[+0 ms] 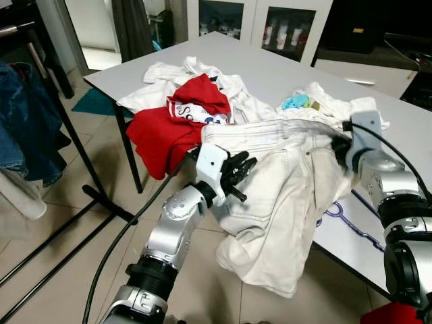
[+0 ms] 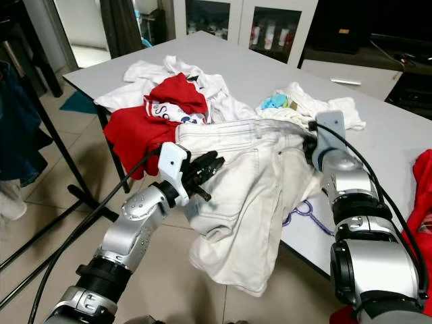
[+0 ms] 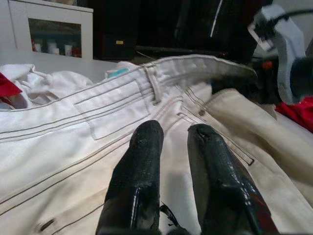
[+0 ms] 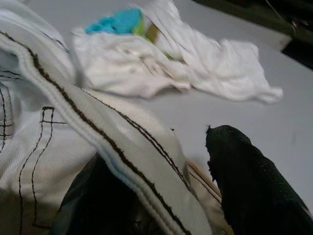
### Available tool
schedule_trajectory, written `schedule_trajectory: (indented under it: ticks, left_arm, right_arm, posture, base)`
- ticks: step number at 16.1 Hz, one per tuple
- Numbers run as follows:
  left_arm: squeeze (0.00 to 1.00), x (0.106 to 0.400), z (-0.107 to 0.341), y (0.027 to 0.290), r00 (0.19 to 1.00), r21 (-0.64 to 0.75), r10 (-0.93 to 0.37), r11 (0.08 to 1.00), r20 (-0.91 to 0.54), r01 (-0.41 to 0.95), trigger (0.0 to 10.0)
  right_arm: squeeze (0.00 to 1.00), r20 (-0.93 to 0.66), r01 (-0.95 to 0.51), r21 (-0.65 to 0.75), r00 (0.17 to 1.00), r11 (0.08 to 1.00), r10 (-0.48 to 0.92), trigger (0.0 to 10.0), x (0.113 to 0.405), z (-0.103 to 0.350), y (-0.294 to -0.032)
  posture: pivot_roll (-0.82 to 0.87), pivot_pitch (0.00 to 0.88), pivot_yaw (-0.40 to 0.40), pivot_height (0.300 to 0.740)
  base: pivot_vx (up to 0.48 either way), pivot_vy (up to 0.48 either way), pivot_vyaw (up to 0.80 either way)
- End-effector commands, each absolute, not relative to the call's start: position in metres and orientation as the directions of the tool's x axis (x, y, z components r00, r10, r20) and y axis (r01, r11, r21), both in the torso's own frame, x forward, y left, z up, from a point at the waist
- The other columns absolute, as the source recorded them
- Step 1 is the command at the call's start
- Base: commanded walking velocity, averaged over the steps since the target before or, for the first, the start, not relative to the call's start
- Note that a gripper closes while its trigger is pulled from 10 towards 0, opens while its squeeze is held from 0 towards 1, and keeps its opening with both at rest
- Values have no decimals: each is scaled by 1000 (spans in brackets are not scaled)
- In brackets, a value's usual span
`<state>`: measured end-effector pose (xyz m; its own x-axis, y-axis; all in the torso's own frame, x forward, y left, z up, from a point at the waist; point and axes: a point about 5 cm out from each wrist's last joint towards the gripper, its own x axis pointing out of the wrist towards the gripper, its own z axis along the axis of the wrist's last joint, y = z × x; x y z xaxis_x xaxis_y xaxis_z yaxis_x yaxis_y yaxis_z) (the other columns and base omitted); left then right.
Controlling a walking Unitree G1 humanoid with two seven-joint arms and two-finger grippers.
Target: Hang hanger
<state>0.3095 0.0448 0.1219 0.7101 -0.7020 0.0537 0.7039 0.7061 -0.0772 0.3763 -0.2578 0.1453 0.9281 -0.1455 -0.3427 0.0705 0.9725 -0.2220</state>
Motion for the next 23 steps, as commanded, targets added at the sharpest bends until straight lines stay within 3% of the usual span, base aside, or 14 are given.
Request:
schedule_trajectory:
  ticks: [1,2,3,4,5,7,9,10,11,17,23]
  left_arm:
    - [0,307,122,49,715,-73,-698,712,42,699,10000]
    - [0,305,121,52,720,-78,-693,717,37,693,10000]
    - [0,303,118,54,728,-83,-685,724,24,684,10000]
    - [0,301,115,56,735,-90,-678,731,13,676,10000]
    - [0,300,113,56,740,-98,-673,736,8,670,10000]
    - [0,298,112,55,743,-106,-669,739,3,665,10000]
    - [0,298,112,52,746,-110,-666,742,-7,662,10000]
    - [0,300,111,53,754,-103,-656,752,-19,651,10000]
    - [0,303,110,54,767,-104,-641,765,-30,636,10000]
    - [0,308,107,59,796,-91,-603,797,-57,597,10000]
    - [0,308,107,57,799,-90,-599,800,-53,594,10000]
  right_arm:
    - [0,-337,34,-240,934,970,-116,10000,374,145,-257]
    - [114,-341,18,-251,934,968,-106,10000,372,143,-257]
    - [639,-349,6,-270,931,963,-104,10000,368,142,-259]
    - [941,-358,10,-282,927,959,-115,10000,365,141,-262]
    - [1000,-366,16,-283,923,959,-123,10000,363,140,-264]
    - [1000,-396,-2,-283,911,959,-115,10000,361,138,-266]
    - [1000,-454,-110,-291,890,950,-35,10000,356,137,-263]
    - [616,-465,-154,-284,885,947,4,10000,354,138,-261]
    - [0,-457,-173,-293,889,940,21,10000,353,142,-262]
    - [0,-434,-237,-298,897,925,90,10000,349,168,-270]
    - [0,-392,-163,-230,918,959,62,10000,348,180,-280]
  posture:
    - [-12,0,-26,740]
    - [-8,0,-27,740]
    - [-8,0,-27,740]
    - [-9,0,-27,740]
    - [-8,0,-27,740]
    - [-8,0,-26,740]
    - [-8,0,-26,740]
    - [-8,0,-26,740]
    - [-8,0,-26,740]
    - [-19,0,-23,740]
    - [-20,0,-26,740]
  base:
    - [0,0,0]
    - [0,0,0]
    - [0,0,0]
    - [0,0,0]
    - [0,0,0]
    - [0,0,0]
    - [0,0,0]
    - [0,0,0]
    - [0,0,0]
    - [0,0,0]
    - [0,0,0]
